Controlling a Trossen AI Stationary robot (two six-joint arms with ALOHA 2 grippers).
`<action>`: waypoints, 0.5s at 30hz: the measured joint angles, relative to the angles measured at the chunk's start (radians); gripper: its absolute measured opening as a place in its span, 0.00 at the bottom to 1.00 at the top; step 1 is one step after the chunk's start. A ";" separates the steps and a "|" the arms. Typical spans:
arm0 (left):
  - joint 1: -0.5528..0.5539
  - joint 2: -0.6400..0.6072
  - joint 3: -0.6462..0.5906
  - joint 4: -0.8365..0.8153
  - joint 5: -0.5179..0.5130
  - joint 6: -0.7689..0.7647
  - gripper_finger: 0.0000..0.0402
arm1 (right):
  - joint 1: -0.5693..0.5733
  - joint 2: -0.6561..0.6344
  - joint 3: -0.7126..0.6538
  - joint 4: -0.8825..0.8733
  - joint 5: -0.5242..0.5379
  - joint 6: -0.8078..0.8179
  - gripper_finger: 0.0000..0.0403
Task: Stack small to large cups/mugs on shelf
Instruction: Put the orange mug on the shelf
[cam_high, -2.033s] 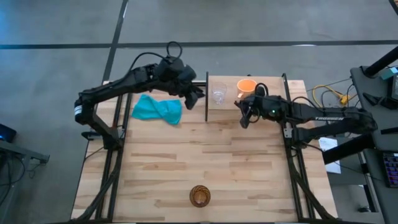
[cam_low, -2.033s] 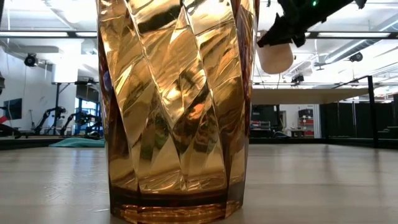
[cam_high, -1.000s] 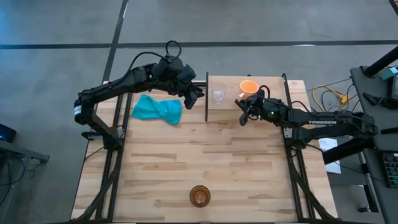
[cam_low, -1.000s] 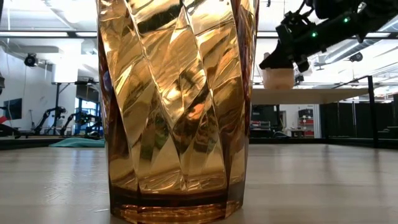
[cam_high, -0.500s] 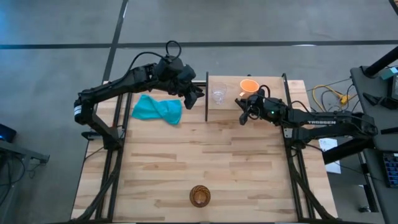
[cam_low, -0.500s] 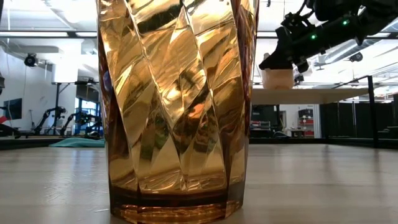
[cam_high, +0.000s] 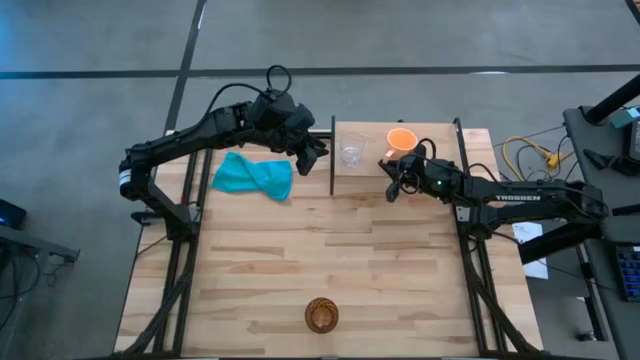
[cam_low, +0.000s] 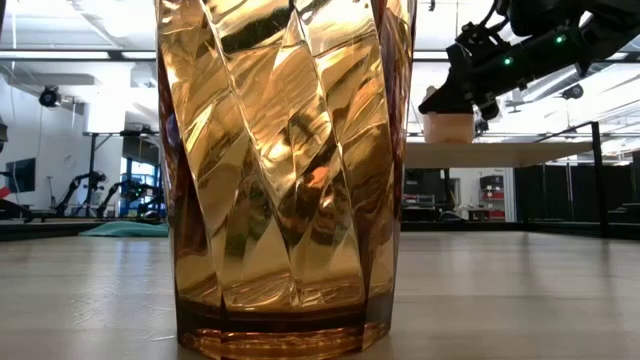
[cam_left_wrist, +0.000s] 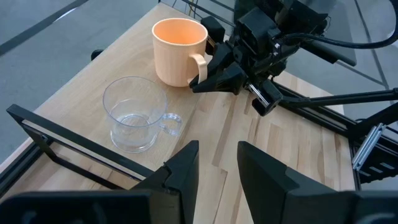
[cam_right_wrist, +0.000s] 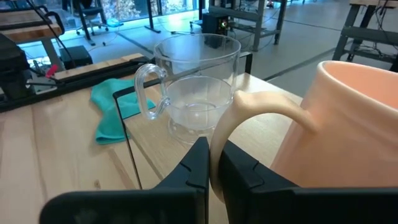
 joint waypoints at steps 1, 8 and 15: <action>0.000 0.000 0.000 0.000 0.000 0.000 0.24 | 0.000 0.000 0.000 -0.001 0.000 0.000 0.03; 0.000 0.000 0.000 0.000 0.000 0.000 0.24 | 0.000 0.000 -0.003 -0.005 0.000 0.021 0.04; 0.000 0.001 0.000 0.000 0.000 0.000 0.24 | 0.000 0.005 -0.009 -0.033 -0.004 0.095 0.16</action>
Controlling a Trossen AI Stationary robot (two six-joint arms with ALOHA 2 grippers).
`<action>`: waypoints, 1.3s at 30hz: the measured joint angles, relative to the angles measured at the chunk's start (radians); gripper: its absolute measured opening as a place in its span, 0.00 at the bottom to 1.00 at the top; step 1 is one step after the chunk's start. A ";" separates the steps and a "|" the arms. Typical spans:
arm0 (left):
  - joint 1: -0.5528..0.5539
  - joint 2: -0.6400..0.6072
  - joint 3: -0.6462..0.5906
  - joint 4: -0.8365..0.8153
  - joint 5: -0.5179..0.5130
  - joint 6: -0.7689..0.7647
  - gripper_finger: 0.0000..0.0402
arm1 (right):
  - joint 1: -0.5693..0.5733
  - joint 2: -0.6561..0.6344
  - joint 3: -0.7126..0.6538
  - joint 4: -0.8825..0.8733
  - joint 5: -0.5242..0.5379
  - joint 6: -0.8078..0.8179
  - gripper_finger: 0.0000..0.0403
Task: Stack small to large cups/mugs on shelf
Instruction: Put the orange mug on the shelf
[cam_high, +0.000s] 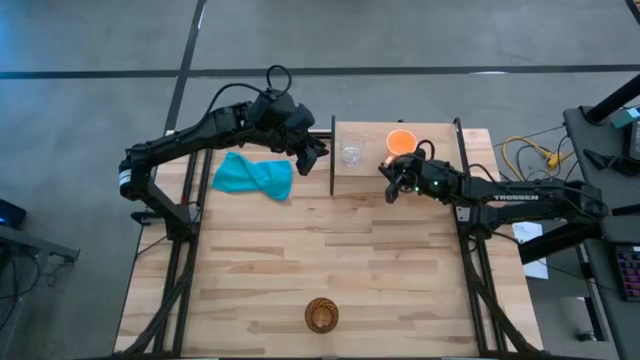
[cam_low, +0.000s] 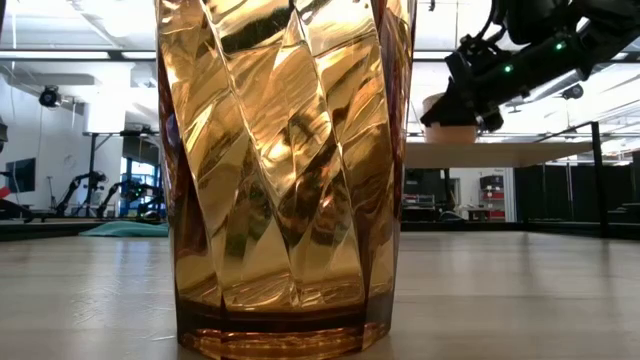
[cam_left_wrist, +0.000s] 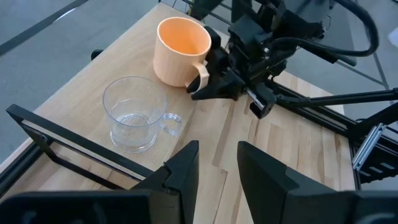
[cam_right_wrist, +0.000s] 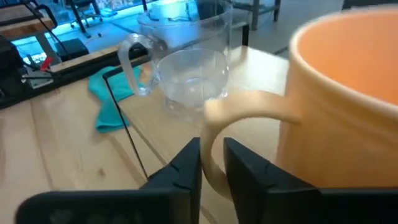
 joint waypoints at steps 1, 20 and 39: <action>0.000 0.000 0.000 0.000 0.000 0.000 0.24 | 0.000 0.000 0.000 0.001 -0.002 0.012 0.17; 0.000 0.000 0.000 0.000 0.000 0.001 0.24 | 0.000 -0.002 0.004 0.032 0.004 0.002 0.28; 0.001 0.000 0.000 -0.002 0.000 0.005 0.24 | 0.003 -0.003 0.038 -0.133 0.004 0.079 0.38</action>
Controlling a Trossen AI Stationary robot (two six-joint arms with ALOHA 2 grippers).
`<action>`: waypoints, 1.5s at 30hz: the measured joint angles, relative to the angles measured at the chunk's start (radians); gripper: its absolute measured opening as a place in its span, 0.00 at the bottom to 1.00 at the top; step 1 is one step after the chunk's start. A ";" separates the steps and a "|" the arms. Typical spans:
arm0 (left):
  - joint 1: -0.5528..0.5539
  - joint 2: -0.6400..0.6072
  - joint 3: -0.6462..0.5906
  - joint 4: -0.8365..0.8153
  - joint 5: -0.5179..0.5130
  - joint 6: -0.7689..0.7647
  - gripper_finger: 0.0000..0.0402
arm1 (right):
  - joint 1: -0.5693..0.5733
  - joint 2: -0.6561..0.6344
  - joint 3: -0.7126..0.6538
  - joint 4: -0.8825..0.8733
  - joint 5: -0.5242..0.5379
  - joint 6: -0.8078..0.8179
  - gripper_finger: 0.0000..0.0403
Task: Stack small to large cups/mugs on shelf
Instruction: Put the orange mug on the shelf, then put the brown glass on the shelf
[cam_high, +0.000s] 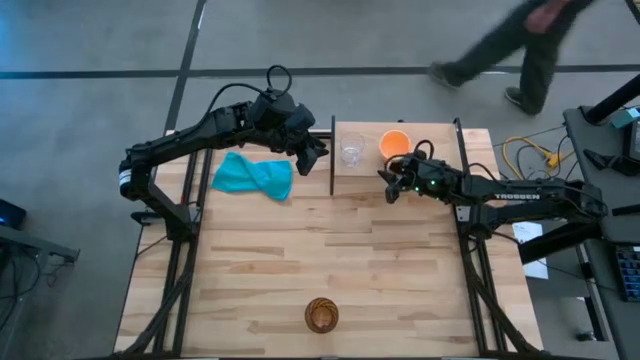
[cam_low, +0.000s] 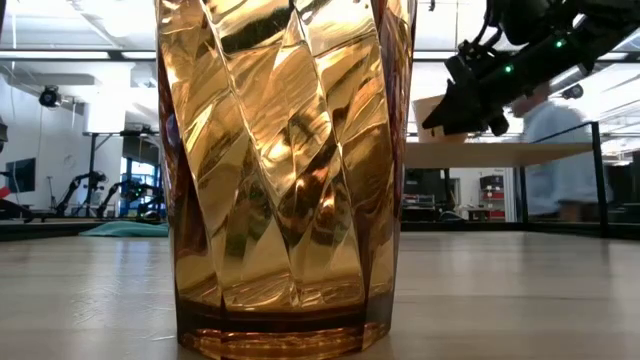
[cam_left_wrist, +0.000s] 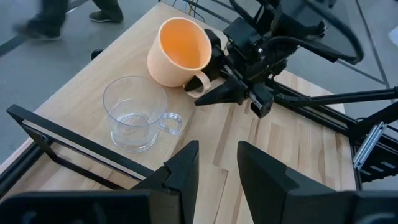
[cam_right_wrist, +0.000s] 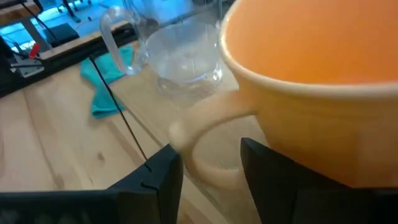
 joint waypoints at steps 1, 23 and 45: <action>0.000 0.000 0.000 0.000 0.000 0.000 0.24 | 0.000 -0.001 0.000 0.008 0.000 -0.001 0.38; 0.001 0.000 -0.001 0.000 0.000 0.000 0.24 | 0.000 -0.002 0.112 -0.188 -0.001 -0.046 0.39; 0.001 0.000 -0.002 -0.001 0.000 0.021 0.24 | 0.001 -0.002 0.288 -0.540 -0.003 -0.076 0.39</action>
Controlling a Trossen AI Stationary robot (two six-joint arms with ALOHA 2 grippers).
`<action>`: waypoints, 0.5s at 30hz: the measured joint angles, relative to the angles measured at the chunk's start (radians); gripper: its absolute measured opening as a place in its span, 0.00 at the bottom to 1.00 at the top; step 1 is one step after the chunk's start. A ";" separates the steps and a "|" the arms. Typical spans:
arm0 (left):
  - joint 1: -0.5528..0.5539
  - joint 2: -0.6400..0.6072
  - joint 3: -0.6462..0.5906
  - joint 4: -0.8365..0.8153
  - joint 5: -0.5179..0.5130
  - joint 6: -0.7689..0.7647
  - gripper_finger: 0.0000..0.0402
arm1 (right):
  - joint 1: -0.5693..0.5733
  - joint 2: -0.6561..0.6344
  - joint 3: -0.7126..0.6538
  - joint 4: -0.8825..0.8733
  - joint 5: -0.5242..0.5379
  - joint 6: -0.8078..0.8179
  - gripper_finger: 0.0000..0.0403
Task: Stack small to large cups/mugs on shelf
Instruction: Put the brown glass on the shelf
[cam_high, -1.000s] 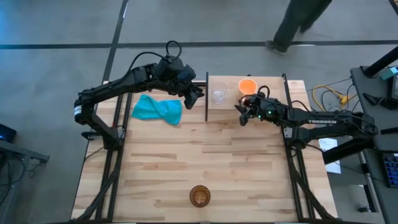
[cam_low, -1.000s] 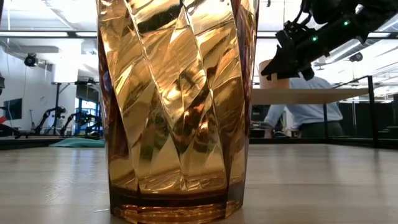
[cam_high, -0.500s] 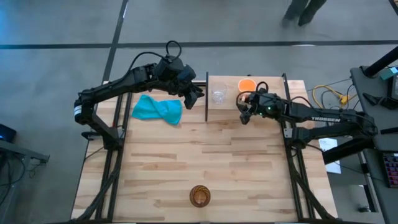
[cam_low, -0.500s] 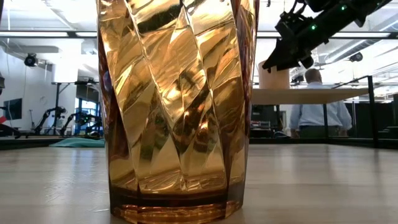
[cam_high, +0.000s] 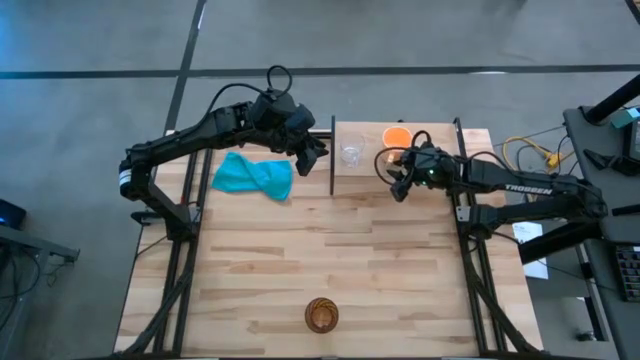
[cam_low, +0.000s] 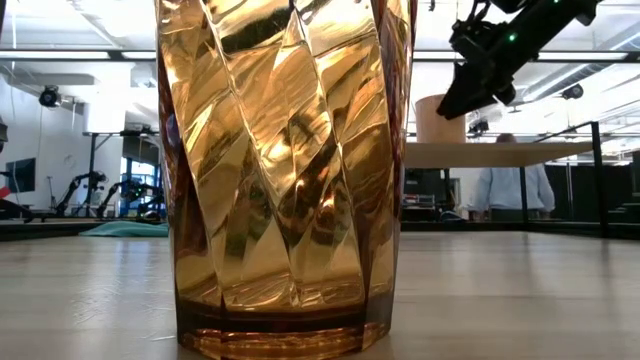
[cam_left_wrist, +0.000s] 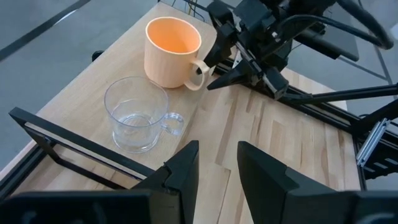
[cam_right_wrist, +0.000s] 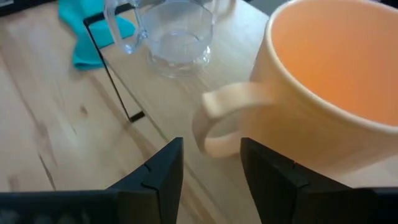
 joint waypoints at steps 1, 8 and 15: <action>0.000 0.000 0.000 0.000 0.000 0.000 0.24 | 0.000 0.000 0.006 -0.017 -0.004 0.002 0.38; 0.000 0.000 0.000 -0.011 0.000 -0.001 0.24 | -0.001 -0.009 0.065 -0.221 -0.237 0.098 0.38; -0.004 0.000 0.000 -0.107 0.046 -0.003 0.24 | 0.008 -0.012 0.146 -0.341 -0.627 0.298 0.38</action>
